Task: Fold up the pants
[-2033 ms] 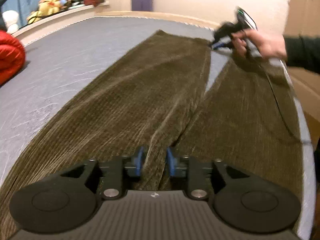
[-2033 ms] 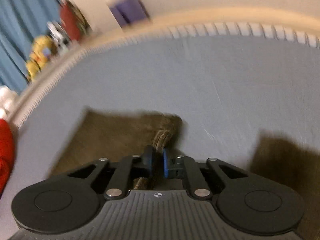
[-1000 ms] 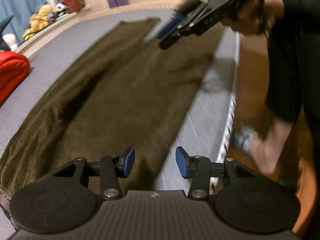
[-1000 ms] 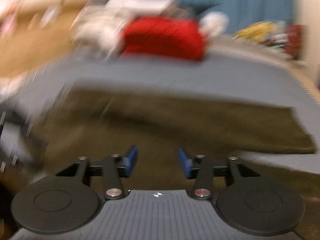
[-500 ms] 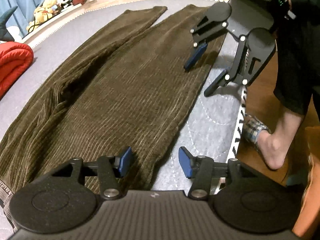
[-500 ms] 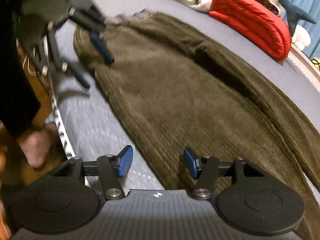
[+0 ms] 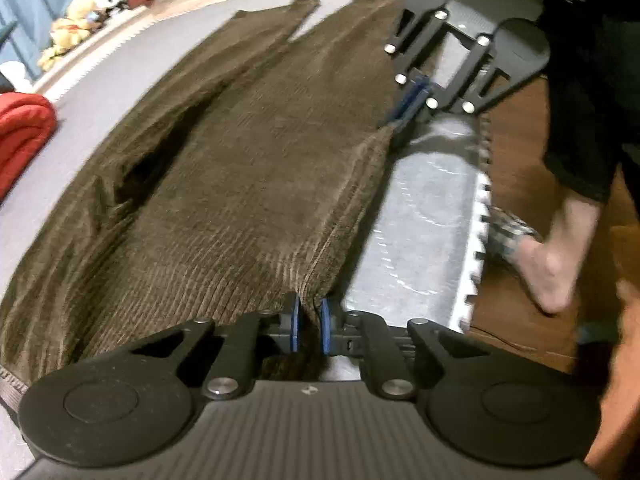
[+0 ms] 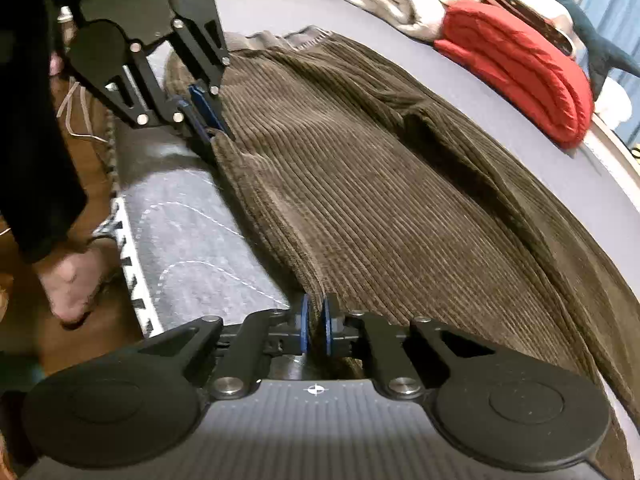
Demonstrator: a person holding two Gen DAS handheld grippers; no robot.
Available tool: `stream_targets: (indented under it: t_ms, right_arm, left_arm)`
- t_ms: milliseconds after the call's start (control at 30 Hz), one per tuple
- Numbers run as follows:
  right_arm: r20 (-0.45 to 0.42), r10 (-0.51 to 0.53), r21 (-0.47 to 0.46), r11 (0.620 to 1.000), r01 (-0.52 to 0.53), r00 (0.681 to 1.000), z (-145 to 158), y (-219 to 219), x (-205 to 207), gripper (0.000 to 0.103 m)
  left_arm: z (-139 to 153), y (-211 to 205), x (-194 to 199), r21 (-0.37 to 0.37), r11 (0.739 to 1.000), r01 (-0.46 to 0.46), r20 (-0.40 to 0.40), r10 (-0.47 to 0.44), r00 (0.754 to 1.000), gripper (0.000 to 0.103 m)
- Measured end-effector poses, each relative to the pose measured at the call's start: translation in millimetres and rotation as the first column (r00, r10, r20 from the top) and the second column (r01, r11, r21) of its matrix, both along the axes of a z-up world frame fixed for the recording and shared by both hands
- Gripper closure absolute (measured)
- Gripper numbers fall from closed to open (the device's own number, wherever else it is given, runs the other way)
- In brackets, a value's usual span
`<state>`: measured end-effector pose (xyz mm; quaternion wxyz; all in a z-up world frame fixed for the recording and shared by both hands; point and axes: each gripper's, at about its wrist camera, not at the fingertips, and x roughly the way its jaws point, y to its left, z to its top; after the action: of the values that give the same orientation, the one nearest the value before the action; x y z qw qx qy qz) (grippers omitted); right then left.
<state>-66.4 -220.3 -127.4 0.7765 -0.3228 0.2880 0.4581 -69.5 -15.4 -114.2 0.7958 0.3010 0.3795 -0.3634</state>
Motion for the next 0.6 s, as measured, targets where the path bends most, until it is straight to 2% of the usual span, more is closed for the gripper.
stream_targets:
  t_ms: [100, 167, 200, 233, 267, 300, 367, 400, 467, 533, 567, 600]
  right_arm:
    - [-0.014, 0.025, -0.034, 0.999, -0.026, 1.000, -2, -3, -3, 0.096]
    - [-0.009, 0.011, -0.026, 1.000, -0.011, 1.000, 0, -3, -5, 0.095]
    - [-0.019, -0.006, 0.000, 1.000, 0.006, 1.000, 5, -5, -3, 0.091]
    - [-0.032, -0.025, 0.031, 0.999, 0.026, 0.999, 11, -7, 0, 0.089]
    - [-0.046, -0.048, 0.069, 0.996, 0.052, 0.998, 18, -11, 3, 0.089]
    - [-0.060, -0.069, 0.102, 0.992, 0.075, 0.996, 23, -15, 7, 0.086]
    - [-0.084, -0.105, 0.166, 0.979, 0.118, 0.991, 31, -21, 13, 0.076]
    - [-0.098, -0.121, 0.192, 0.972, 0.138, 0.988, 34, -23, 16, 0.072]
    - [-0.144, -0.126, 0.234, 0.959, 0.157, 0.982, 38, -25, 22, 0.071]
    - [-0.163, -0.130, 0.252, 0.953, 0.168, 0.978, 41, -25, 26, 0.067]
    - [-0.162, -0.136, 0.240, 0.955, 0.173, 0.977, 40, -24, 28, 0.064]
    - [-0.164, -0.141, 0.215, 0.961, 0.175, 0.976, 36, -21, 30, 0.058]
  left_arm:
    - [-2, 2, -5, 0.021, 0.999, 0.037, -0.043, -0.036, 0.998, 0.092]
    - [7, 7, -3, 0.006, 1.000, 0.024, -0.033, -0.024, 0.999, 0.084]
    - [15, 13, -1, -0.036, 0.999, 0.002, -0.040, -0.004, 0.999, 0.079]
    - [26, 23, 3, -0.097, 0.995, -0.030, -0.044, 0.026, 0.999, 0.066]
    - [37, 35, 6, -0.168, 0.984, -0.066, -0.042, 0.060, 0.997, 0.062]
    - [46, 48, 9, -0.228, 0.968, -0.102, -0.047, 0.094, 0.994, 0.062]
    - [54, 69, 15, -0.281, 0.945, -0.166, -0.062, 0.155, 0.986, 0.062]
    - [53, 79, 17, -0.276, 0.940, -0.199, -0.068, 0.187, 0.980, 0.062]
    - [44, 93, 20, -0.232, 0.942, -0.241, -0.094, 0.225, 0.970, 0.062]
    - [24, 100, 25, -0.136, 0.951, -0.279, -0.159, 0.257, 0.953, 0.063]
    - [9, 100, 25, -0.053, 0.955, -0.291, -0.199, 0.275, 0.940, 0.063]
    - [2, 102, 23, -0.024, 0.958, -0.285, -0.200, 0.275, 0.941, 0.063]
